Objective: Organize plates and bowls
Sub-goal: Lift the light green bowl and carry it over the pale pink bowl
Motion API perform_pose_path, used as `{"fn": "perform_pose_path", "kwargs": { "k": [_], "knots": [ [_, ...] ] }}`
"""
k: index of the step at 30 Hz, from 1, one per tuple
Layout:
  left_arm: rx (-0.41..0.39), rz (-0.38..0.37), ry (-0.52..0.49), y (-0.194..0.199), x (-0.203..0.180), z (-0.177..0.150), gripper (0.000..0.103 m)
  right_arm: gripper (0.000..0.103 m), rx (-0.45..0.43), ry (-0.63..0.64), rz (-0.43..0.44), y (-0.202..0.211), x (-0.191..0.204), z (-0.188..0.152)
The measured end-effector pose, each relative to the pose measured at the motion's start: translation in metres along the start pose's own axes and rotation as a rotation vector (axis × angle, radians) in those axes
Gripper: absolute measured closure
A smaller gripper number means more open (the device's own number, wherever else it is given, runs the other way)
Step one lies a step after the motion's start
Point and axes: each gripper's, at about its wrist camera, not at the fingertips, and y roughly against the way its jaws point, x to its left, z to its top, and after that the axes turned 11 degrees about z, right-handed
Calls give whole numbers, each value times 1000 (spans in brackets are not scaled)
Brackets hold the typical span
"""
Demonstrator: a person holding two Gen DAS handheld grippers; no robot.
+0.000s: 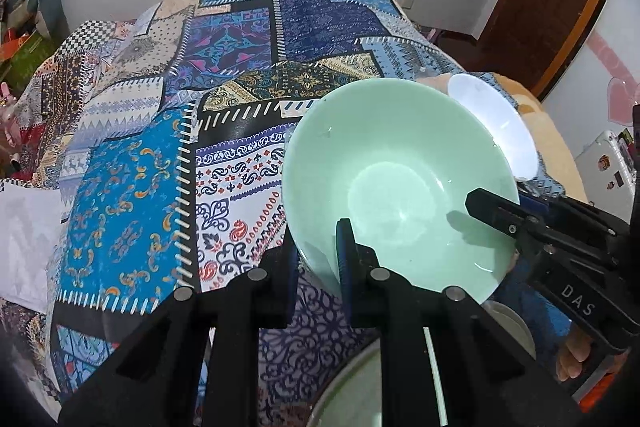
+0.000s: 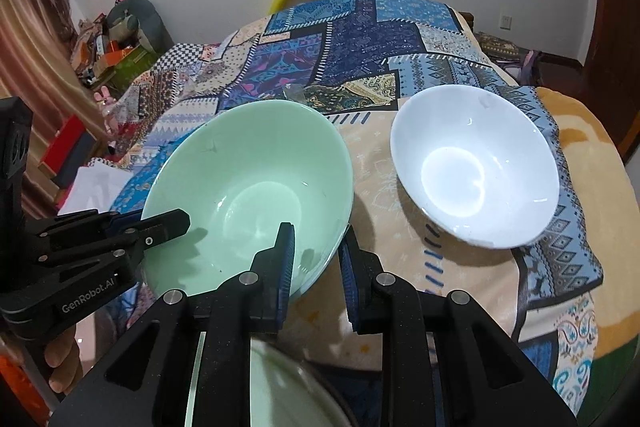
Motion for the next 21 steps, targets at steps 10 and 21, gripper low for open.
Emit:
{"fn": "perform_pose_path", "kwargs": {
  "k": [10, 21],
  "knots": [
    [-57, -5, 11, 47, 0, -16, 86, 83, -53, 30, -7, 34, 25, -9],
    [-118, -8, 32, 105, 11, -39, 86, 83, -90, 54, 9, 58, 53, -18]
  ]
}}
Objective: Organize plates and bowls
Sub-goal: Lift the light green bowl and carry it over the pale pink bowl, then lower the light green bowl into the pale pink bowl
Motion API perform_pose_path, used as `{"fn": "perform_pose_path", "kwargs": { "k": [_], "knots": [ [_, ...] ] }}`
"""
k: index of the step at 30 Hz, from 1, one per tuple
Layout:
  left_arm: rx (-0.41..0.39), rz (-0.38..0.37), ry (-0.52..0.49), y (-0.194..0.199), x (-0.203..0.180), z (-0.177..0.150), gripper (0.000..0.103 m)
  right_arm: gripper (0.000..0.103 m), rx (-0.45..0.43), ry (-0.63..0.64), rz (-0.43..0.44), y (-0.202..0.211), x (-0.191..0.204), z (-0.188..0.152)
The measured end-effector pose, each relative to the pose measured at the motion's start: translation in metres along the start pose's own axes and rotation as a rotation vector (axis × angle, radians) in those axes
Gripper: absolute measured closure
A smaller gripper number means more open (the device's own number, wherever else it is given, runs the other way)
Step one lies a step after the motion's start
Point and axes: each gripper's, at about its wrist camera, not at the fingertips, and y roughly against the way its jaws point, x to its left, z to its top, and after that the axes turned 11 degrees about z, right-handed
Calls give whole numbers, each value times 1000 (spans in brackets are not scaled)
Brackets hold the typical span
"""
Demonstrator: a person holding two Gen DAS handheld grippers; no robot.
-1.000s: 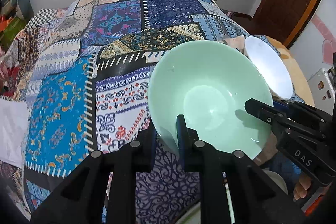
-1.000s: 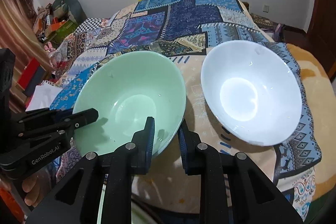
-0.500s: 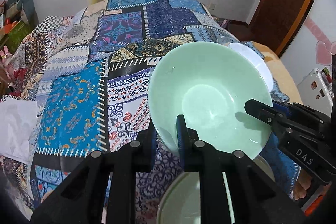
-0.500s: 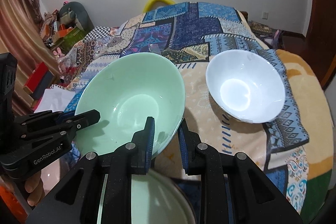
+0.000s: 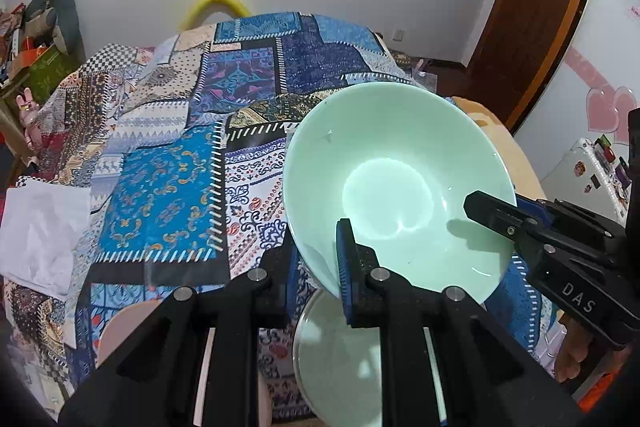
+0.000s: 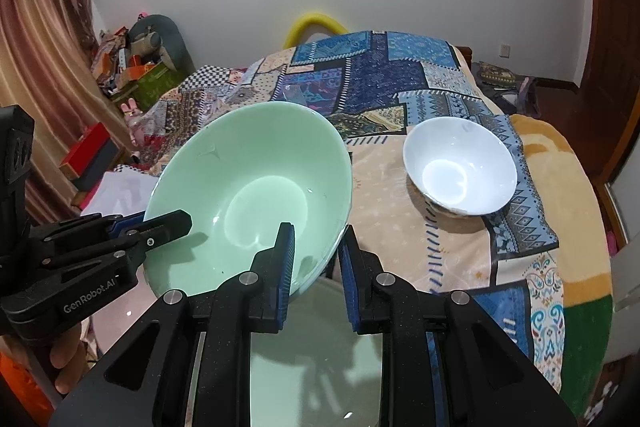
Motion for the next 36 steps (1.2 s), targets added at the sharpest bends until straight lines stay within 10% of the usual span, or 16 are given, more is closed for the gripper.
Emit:
{"fn": "perform_pose_path", "kwargs": {
  "k": [36],
  "knots": [
    [-21, 97, 131, 70, 110, -77, 86, 83, 44, 85, 148, -16, 104, -41]
  ]
}}
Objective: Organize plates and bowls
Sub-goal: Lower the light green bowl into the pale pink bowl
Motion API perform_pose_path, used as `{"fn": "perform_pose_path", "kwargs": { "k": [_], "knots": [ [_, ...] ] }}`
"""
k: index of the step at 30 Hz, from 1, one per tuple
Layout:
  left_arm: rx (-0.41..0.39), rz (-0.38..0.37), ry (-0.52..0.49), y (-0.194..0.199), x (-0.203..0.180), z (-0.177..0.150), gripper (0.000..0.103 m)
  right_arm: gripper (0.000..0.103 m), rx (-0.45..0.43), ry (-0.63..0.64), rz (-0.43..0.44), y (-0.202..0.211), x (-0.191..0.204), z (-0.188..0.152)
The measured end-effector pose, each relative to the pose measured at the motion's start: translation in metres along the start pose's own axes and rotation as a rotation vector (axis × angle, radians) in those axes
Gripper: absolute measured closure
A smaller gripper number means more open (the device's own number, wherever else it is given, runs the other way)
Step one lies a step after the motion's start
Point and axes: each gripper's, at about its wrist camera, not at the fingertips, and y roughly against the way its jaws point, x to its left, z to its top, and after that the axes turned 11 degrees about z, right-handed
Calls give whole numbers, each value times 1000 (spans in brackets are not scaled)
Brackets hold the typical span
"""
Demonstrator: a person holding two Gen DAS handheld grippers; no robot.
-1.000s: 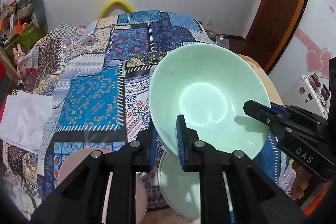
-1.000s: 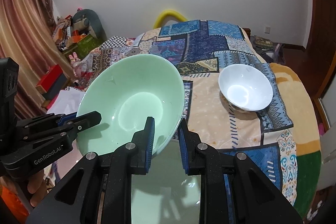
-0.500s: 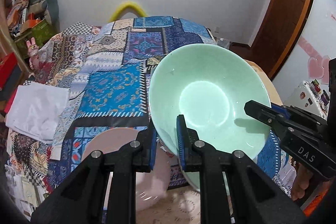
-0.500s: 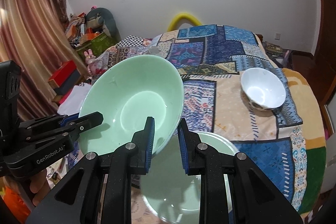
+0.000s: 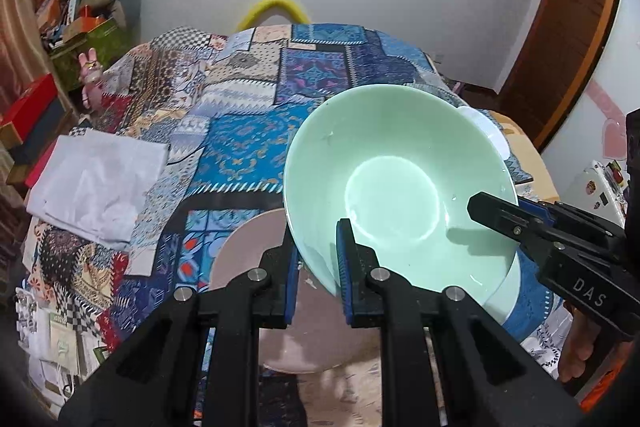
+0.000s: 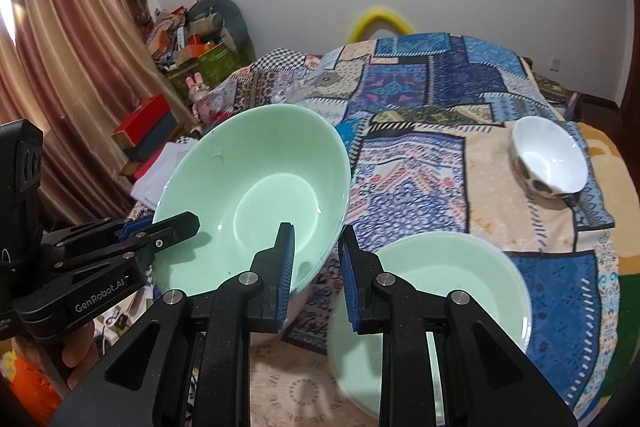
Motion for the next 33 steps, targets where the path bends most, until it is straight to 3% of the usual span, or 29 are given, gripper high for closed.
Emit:
{"fn": "perform_pose_path", "kwargs": {
  "k": [15, 33],
  "knots": [
    [89, 36, 30, -30, 41, -30, 86, 83, 113, -3, 42, -47, 18, -18],
    [206, 28, 40, -67, 55, -58, 86, 83, 227, -15, 52, -80, 15, -40]
  ]
}}
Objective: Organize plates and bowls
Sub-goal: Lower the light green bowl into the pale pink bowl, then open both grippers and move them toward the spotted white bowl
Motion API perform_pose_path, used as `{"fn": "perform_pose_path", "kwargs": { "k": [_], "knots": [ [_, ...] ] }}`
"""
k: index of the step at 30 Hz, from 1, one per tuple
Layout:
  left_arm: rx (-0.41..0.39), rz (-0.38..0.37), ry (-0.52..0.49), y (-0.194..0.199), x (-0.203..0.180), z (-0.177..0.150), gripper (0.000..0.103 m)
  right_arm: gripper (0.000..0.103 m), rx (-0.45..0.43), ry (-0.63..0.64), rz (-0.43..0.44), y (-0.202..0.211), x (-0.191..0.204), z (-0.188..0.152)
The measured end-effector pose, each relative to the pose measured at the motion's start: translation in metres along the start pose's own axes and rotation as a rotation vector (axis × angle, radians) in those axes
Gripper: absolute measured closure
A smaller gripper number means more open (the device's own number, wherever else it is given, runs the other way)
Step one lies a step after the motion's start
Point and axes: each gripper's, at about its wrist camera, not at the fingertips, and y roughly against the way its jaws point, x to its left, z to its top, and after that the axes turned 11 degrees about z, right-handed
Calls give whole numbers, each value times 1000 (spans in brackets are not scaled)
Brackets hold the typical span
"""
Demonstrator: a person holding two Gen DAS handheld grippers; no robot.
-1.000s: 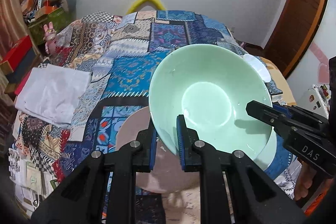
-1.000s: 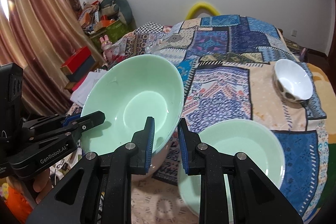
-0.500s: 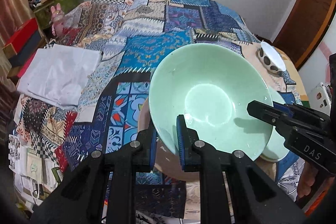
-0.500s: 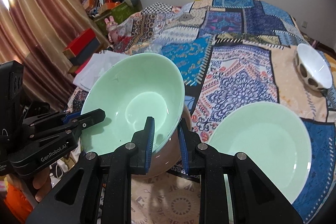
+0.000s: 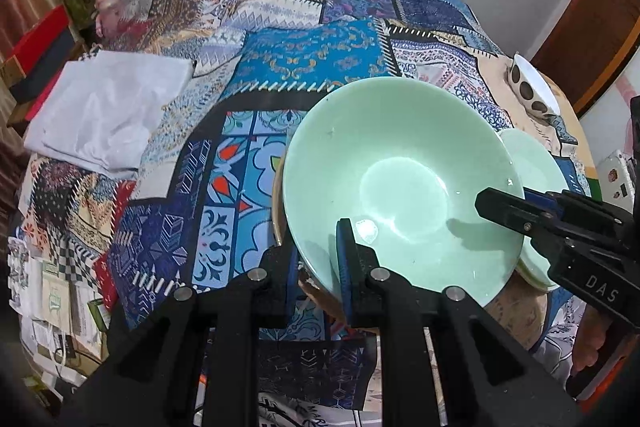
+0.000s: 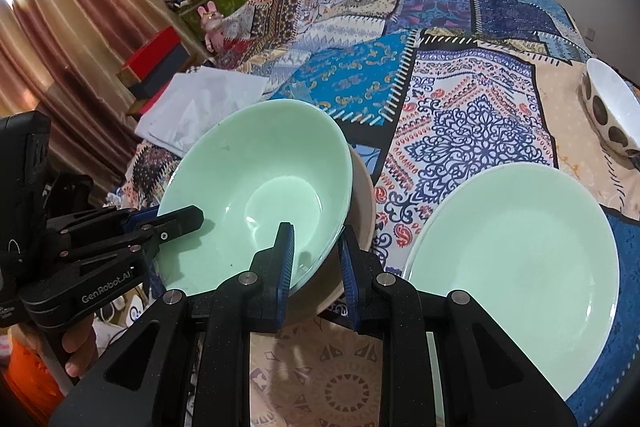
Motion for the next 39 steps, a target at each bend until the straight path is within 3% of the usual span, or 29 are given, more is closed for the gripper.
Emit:
{"fn": "perform_pose_path", "kwargs": {
  "k": [10, 21, 27, 33, 39],
  "knots": [
    [18, -2, -7, -9, -4, 1, 86, 79, 5, -7, 2, 2, -6, 0],
    [-6, 80, -55, -4, -17, 7, 86, 79, -34, 53, -13, 25, -1, 1],
    [33, 66, -15, 1, -10, 15, 85, 72, -66, 36, -17, 42, -9, 0],
    [-51, 71, -11, 28, -15, 18, 67, 62, -105, 17, -40, 65, -22, -3],
    [-169, 62, -34, 69, -41, 29, 42, 49, -166, 7, -71, 99, -37, -6]
  ]
}}
